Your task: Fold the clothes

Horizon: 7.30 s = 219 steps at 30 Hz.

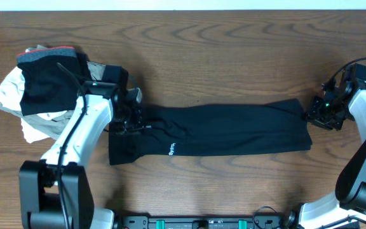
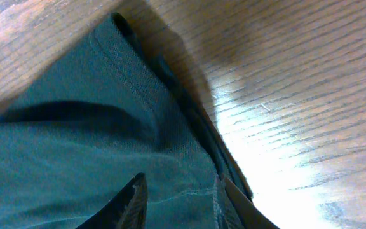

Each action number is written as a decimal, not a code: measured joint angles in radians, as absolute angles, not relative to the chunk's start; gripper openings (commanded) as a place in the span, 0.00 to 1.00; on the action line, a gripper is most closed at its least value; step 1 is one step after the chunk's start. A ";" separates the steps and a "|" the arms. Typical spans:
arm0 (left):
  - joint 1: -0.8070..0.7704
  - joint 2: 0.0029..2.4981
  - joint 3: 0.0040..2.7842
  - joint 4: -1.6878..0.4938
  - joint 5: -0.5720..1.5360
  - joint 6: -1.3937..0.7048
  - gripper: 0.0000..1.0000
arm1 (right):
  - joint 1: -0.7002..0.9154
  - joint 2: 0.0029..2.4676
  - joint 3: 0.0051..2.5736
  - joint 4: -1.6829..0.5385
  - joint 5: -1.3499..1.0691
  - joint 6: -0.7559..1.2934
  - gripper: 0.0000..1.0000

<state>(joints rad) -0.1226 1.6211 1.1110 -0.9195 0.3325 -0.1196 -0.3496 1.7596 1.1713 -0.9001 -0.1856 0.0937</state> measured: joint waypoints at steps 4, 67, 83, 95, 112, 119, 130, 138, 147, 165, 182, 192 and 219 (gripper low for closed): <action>-0.125 1.623 1.111 -0.873 0.269 -0.131 0.06 | -0.350 1.760 1.171 -0.900 -0.186 0.094 0.33; -0.125 1.636 1.111 -0.988 0.154 -0.140 0.25 | -0.372 2.001 1.188 -0.880 -0.513 -0.056 0.01; -0.125 1.544 1.111 -0.953 0.327 -0.138 0.22 | -0.517 2.012 1.585 -1.190 -0.181 0.040 0.01; -0.126 1.541 1.111 -0.949 0.334 -0.139 0.23 | -0.422 2.012 1.651 -1.381 -0.109 0.073 0.01; -0.125 1.541 1.111 -0.949 0.334 -0.139 0.23 | 0.082 2.012 1.652 -1.392 -0.095 0.229 0.01; -0.125 1.541 1.111 -0.949 0.334 -0.138 0.23 | 0.197 2.012 1.652 -1.340 -0.078 0.284 0.18; -0.125 1.541 1.111 -0.949 0.334 -0.138 0.23 | 0.278 2.012 1.649 -1.315 -0.074 0.273 0.44; -0.125 1.541 1.111 -0.949 0.334 -0.138 0.23 | 0.264 2.012 1.649 -1.320 -0.054 0.249 0.37; -0.126 1.541 1.111 -0.949 0.334 -0.139 0.23 | 0.248 2.012 1.585 -1.323 0.088 0.327 0.30; -0.125 1.541 1.111 -0.949 0.334 -0.138 0.23 | 0.250 2.012 1.377 -1.169 0.022 0.273 0.28; -0.125 1.541 1.111 -0.949 0.334 -0.139 0.23 | 0.280 2.012 1.377 -1.063 -0.404 -0.097 0.31; -0.126 1.541 1.111 -0.949 0.334 -0.138 0.24 | 0.280 2.012 1.377 -1.069 -0.376 -0.104 0.22; -0.126 1.785 1.111 -0.772 0.498 -0.072 0.80 | 0.272 1.799 1.412 -1.050 -0.200 -0.033 0.33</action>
